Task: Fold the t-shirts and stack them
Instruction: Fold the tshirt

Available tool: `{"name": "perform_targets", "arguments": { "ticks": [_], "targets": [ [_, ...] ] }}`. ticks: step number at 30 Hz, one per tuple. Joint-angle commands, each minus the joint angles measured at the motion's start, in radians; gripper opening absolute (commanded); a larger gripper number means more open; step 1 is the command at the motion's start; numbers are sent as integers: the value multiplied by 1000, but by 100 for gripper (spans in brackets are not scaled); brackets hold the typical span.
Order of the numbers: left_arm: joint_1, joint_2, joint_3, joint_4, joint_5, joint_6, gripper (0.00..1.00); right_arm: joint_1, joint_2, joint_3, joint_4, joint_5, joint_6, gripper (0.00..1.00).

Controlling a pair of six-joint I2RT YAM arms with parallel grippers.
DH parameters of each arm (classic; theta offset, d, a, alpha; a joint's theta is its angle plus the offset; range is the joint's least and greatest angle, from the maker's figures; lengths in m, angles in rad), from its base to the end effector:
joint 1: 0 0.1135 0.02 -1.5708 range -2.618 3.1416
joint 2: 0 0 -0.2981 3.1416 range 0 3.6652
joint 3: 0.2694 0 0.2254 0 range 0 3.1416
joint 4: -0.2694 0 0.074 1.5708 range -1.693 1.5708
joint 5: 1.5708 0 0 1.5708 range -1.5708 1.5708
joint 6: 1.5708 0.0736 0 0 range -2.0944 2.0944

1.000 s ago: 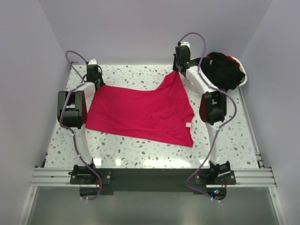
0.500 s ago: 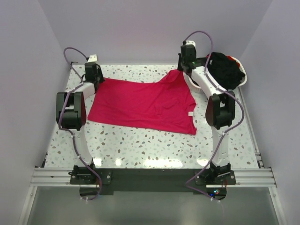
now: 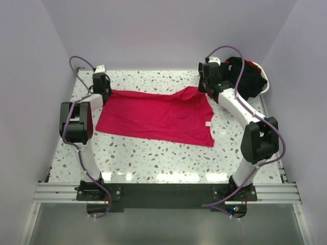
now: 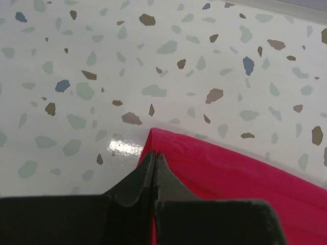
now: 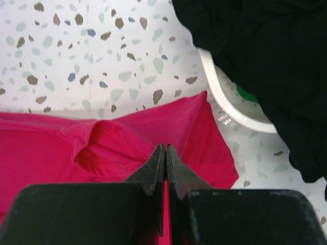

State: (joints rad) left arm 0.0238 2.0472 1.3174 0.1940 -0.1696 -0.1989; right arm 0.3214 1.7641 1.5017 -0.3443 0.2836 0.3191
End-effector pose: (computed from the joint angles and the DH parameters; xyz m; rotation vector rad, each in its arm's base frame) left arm 0.4842 0.0240 0.2034 -0.3338 2.0722 0.0732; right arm 0.4064 0.1136 0.3251 0.1577 2.1449 0.0626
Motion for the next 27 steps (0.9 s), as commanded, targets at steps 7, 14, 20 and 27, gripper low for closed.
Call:
{"name": "perform_targets", "arguments": {
  "ticks": [7,14,20,27],
  "targets": [
    [-1,-105,-53,19,-93,-16,0,48,-158,-190,-13,72,34,0],
    [-4,-136,-101,24,-96,-34,0,90,-216,-284,-33,121,57,0],
    [-10,-145,-118,-2,-107,-42,0,117,-285,-347,-45,140,64,0],
    [-15,-177,-159,-14,-126,-79,0,134,-324,-412,-55,149,77,0]
  ]
}}
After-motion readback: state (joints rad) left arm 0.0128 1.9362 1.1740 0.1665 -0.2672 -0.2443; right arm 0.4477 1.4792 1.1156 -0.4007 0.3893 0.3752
